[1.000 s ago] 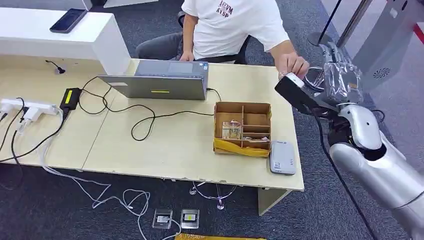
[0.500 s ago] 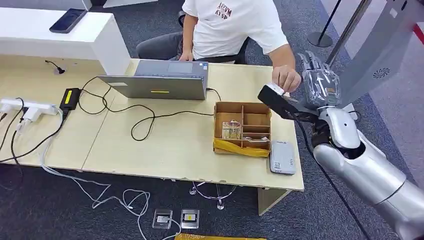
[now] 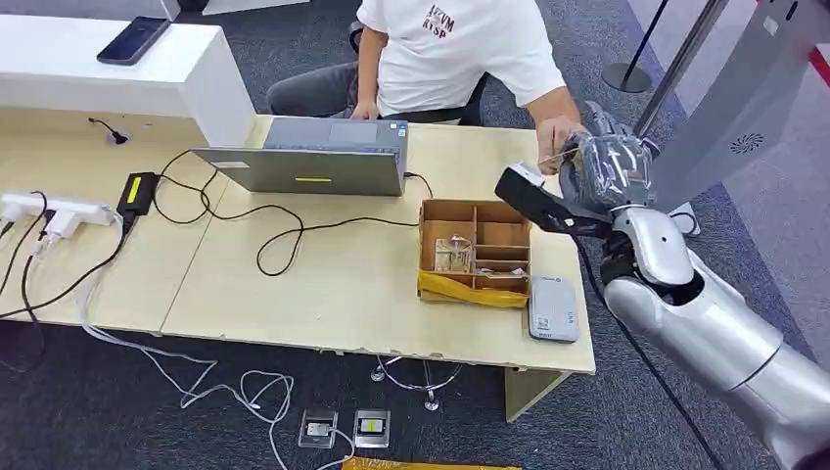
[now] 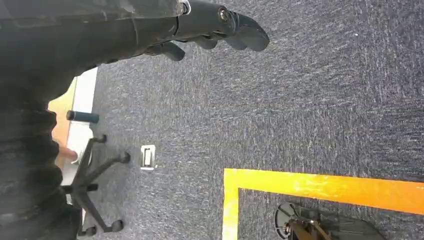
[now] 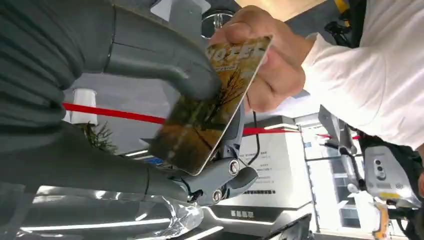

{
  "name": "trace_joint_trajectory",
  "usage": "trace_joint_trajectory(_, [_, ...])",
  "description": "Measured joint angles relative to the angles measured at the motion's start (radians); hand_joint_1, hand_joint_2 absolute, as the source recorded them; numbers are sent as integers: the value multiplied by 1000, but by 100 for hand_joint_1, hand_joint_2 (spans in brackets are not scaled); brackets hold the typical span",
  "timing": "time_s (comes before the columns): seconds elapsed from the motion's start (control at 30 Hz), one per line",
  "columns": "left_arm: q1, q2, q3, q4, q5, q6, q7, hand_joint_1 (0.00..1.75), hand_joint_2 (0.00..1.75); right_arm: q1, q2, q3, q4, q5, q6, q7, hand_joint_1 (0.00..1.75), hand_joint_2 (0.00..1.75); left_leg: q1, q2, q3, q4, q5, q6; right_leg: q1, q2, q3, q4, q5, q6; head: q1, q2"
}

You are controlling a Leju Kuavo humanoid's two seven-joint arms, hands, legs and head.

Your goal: Pass the card to the sensor for recognition and then transmit it.

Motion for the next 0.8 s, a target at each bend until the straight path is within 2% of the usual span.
trace_joint_trajectory(0.8, [1,0,0,0,14,1,0,0,175,11,2,24,20,-15,-18,-14,175,175,0,0,1,0,0,0,0,0,0,0,0,0,0,0])
